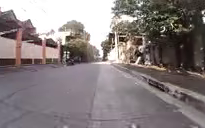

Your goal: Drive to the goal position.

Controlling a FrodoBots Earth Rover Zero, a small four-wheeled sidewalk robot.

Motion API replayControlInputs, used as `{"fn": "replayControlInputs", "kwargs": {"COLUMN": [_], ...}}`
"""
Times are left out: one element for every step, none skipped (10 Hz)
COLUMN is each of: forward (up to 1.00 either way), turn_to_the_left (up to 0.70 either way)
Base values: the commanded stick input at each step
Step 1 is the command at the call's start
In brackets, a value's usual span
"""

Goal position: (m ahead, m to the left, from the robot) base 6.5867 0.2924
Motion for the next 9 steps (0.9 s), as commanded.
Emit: {"fn": "replayControlInputs", "kwargs": {"forward": [1.0, 1.0, 1.0, 1.0, 1.0, 1.0, 1.0, 1.0, 1.0], "turn_to_the_left": [0.0, 0.0, 0.0, 0.0, 0.0, 0.0, 0.0, 0.0, 0.0]}}
